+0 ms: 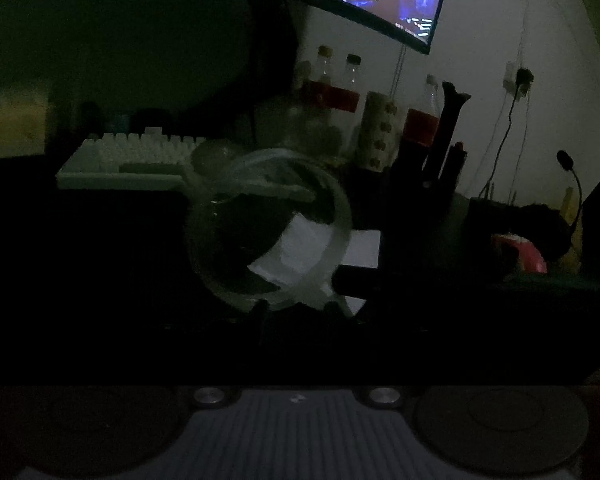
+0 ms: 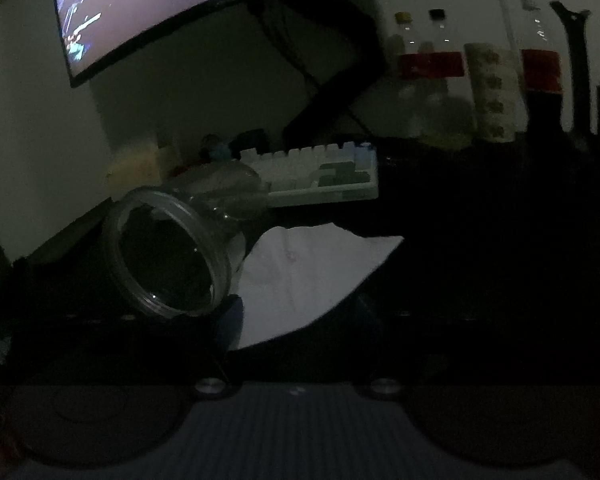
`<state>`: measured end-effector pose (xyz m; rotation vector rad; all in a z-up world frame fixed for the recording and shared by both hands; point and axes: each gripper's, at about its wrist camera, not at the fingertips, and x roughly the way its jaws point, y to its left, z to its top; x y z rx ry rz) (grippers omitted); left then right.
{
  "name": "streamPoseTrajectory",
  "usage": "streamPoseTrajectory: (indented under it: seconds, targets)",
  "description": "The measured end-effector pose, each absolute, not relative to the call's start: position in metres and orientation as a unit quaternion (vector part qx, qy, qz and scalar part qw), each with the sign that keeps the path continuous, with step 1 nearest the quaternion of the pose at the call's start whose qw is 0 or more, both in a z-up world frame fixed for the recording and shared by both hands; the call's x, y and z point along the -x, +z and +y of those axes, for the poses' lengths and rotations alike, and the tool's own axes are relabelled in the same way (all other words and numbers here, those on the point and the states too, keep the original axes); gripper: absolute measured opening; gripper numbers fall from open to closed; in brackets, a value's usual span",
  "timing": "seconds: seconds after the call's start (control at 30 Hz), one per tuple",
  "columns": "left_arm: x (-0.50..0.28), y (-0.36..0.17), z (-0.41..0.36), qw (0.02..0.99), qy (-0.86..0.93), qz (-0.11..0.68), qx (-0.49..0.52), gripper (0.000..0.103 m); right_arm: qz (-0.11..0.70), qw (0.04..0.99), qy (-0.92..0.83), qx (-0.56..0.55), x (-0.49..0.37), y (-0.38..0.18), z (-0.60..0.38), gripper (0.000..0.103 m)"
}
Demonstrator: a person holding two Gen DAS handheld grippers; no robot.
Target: Clean container
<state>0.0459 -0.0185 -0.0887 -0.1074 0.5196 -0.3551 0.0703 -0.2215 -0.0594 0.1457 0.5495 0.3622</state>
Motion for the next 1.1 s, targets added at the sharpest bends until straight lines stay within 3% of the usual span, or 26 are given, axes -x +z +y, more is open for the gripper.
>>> streamPoseTrajectory:
  seconds: [0.03,0.07,0.23,0.8,1.1]
  targets:
    - [-0.042,-0.087,-0.021,0.951,-0.17,0.254,0.048,0.083,0.268,0.944,0.177,-0.075,-0.067,-0.057,-0.224,0.078]
    - [-0.037,-0.086,-0.024,0.953,-0.166,0.25,0.042,0.101,0.266,0.945,0.175,-0.073,-0.062,-0.055,-0.226,0.083]
    - [-0.022,-0.081,-0.023,0.947,-0.164,0.274,0.044,0.103,0.261,0.947,0.171,-0.073,-0.044,-0.043,-0.232,0.103]
    - [0.021,-0.039,-0.014,0.938,-0.065,0.335,-0.06,0.103,0.364,0.923,0.121,0.006,-0.016,-0.015,-0.203,0.103]
    - [0.032,-0.01,-0.015,0.944,-0.031,0.32,-0.067,0.103,0.375,0.919,0.125,0.016,-0.008,0.02,-0.197,0.103]
